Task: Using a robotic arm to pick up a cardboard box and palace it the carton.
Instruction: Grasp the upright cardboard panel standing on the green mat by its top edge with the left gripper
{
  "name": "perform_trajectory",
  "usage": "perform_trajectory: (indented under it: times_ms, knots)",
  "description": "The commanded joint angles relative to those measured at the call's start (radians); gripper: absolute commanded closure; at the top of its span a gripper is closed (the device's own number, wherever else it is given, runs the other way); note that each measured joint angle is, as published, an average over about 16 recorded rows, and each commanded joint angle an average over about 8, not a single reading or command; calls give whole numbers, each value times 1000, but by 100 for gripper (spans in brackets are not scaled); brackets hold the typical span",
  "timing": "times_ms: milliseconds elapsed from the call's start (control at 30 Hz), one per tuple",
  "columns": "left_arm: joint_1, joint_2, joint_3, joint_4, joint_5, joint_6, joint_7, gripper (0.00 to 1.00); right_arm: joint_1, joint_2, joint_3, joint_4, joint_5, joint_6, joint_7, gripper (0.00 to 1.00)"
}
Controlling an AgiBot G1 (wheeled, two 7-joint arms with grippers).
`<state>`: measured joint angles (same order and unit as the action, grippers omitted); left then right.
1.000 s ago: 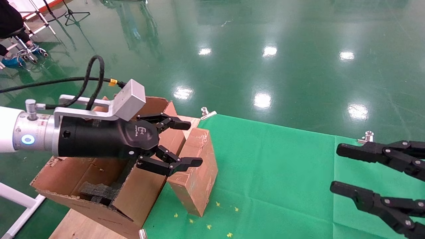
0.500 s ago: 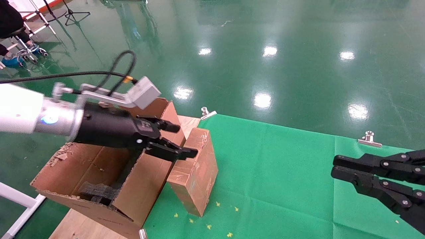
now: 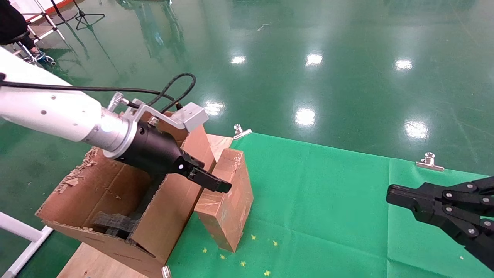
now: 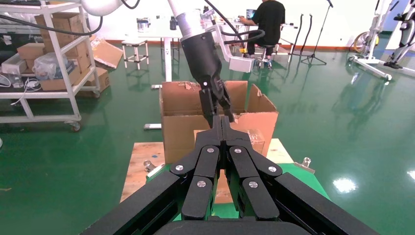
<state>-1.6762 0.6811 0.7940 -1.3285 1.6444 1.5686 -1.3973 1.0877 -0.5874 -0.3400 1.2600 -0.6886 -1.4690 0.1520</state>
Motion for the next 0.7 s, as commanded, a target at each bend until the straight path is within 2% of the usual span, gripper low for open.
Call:
perform_trajectory:
  times_ms: [33,200,467,500,533,700]
  knots:
    - [-15,9,32,1,14,0,-30,0,0,0,0,0,0,0,0,100]
    - [-25,23,80,-1,17,-9,-61,0,0,0,0,0,0,0,0,100]
    - [-31,43,134,-2,23,-17,-87,1,0,0,0,0,0,0,0,0]
    - [-31,45,140,-3,25,-17,-89,7,0,0,0,0,0,0,0,0]
    - [-32,46,146,-3,27,-18,-90,19,0,0,0,0,0,0,0,0]
    - [-34,51,164,-4,37,-18,-91,81,0,0,0,0,0,0,0,0]
